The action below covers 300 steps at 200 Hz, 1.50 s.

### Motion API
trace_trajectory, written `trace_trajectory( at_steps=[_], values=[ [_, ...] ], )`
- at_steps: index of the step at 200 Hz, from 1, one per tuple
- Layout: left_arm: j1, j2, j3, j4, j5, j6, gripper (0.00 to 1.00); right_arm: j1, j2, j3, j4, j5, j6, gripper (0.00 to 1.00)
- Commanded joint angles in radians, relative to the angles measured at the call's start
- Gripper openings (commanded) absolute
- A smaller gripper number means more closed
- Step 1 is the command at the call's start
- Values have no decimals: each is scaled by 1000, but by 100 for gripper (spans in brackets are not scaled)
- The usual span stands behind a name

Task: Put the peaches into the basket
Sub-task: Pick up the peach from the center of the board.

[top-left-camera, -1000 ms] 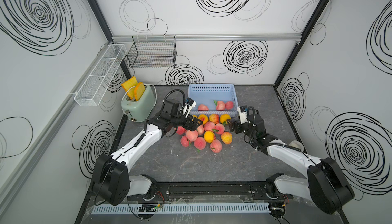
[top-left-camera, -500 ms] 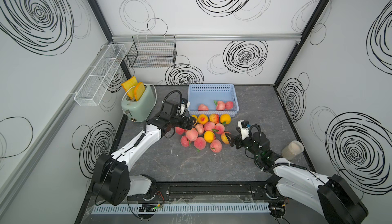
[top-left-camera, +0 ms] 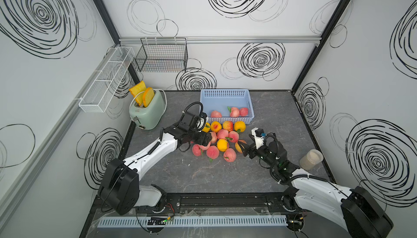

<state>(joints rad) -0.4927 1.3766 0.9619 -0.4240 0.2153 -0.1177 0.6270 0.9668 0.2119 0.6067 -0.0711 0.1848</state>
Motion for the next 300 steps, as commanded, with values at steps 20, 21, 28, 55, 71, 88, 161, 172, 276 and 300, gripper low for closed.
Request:
trace_trajectory(
  at_steps=[20,21,28,55,71,88,161,172,276,300],
  values=[
    [-23,47,13,-12,-28,-7,87,17,-13,13,25,22,-27,85],
    [-23,47,14,-12,-28,-7,86,18,-13,13,25,22,-27,85],
    [-26,54,18,-12,-30,-7,85,19,-14,14,25,22,-28,85],
    [-33,74,29,-12,-34,-6,84,25,-12,17,25,28,-31,85],
    [-37,88,32,-8,-37,-2,84,28,-10,17,24,29,-32,85],
    [-42,105,42,-12,-39,-2,84,29,-7,18,23,34,-34,85],
    [-72,126,61,-71,-149,11,85,38,-8,24,11,45,-39,85],
    [-75,133,64,-66,-165,10,81,39,-10,23,10,48,-40,85],
    [-79,105,90,-42,-156,-5,51,41,0,24,13,61,-42,86],
    [-78,94,120,-50,-152,-7,50,42,1,27,10,66,-41,86]
  ],
)
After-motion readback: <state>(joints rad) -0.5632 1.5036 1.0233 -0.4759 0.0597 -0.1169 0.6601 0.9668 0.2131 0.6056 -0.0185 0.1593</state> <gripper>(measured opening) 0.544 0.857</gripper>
